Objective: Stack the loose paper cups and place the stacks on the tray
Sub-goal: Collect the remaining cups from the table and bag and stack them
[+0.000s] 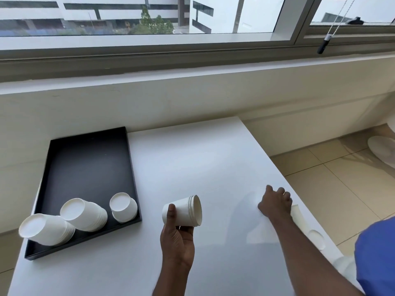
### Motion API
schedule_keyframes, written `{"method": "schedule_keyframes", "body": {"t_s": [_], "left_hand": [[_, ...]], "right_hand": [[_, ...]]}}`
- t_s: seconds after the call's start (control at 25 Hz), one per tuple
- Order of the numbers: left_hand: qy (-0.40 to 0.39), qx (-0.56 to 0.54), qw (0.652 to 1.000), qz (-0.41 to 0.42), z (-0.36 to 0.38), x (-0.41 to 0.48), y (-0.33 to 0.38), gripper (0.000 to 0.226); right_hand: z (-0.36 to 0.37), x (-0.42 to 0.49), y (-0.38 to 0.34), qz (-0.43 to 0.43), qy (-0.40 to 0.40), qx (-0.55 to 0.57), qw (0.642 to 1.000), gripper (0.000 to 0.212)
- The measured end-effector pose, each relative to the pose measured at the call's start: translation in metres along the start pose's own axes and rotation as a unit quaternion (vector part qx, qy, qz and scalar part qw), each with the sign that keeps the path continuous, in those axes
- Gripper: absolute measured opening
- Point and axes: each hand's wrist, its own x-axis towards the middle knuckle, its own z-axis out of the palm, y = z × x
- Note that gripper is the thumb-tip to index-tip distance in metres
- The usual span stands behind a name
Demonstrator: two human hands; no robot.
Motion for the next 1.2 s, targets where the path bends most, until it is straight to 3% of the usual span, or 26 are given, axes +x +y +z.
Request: {"method": "schedule_keyframes", "body": {"t_s": [0.08, 0.2, 0.24, 0.32, 0.4, 0.44, 0.6, 0.68, 0.8, 0.96, 1.08, 1.2], "left_hand": [[0.003, 0.001, 1.0, 0.002, -0.003, 0.0, 0.0, 0.042], [0.015, -0.004, 1.0, -0.004, -0.002, -0.003, 0.001, 0.039], [0.016, -0.008, 1.0, -0.005, 0.001, -0.005, 0.001, 0.037], [0.018, -0.015, 1.0, -0.007, 0.006, -0.008, 0.001, 0.034], [0.023, -0.017, 1.0, -0.01, 0.01, -0.01, -0.003, 0.036], [0.022, -0.018, 1.0, -0.014, 0.011, -0.011, -0.006, 0.041], [0.015, -0.046, 0.997, -0.066, 0.01, -0.015, -0.012, 0.07], [0.019, -0.067, 0.996, -0.053, 0.008, -0.013, -0.009, 0.078], [0.022, -0.071, 0.997, -0.015, 0.013, -0.013, -0.004, 0.057], [0.008, -0.09, 0.996, -0.008, 0.021, -0.015, -0.006, 0.046], [0.0, -0.079, 0.996, -0.027, 0.023, -0.015, -0.007, 0.044], [-0.02, -0.069, 0.995, -0.07, 0.03, -0.021, -0.008, 0.043]], "right_hand": [[-0.005, -0.001, -0.002, -0.014, -0.068, 0.015, 0.998, 0.035], [-0.027, -0.03, -0.023, -0.007, -0.037, 0.205, 0.978, 0.039], [-0.034, -0.046, -0.033, 0.006, -0.042, 0.318, 0.947, 0.047], [-0.05, -0.089, -0.054, 0.034, -0.046, 0.555, 0.83, 0.055], [-0.055, -0.133, -0.074, 0.038, -0.052, 0.668, 0.742, 0.055], [-0.053, -0.153, -0.082, 0.027, -0.058, 0.685, 0.726, 0.056], [-0.038, -0.195, -0.098, -0.094, -0.076, 0.621, 0.774, 0.059], [-0.034, -0.19, -0.098, -0.132, -0.076, 0.597, 0.788, 0.052], [-0.039, -0.181, -0.096, -0.16, -0.052, 0.583, 0.795, 0.043], [-0.051, -0.169, -0.089, -0.209, -0.043, 0.546, 0.81, 0.078], [-0.047, -0.164, -0.087, -0.284, -0.032, 0.472, 0.834, 0.057], [-0.039, -0.169, -0.08, -0.331, -0.103, 0.39, 0.853, 0.061]]}}
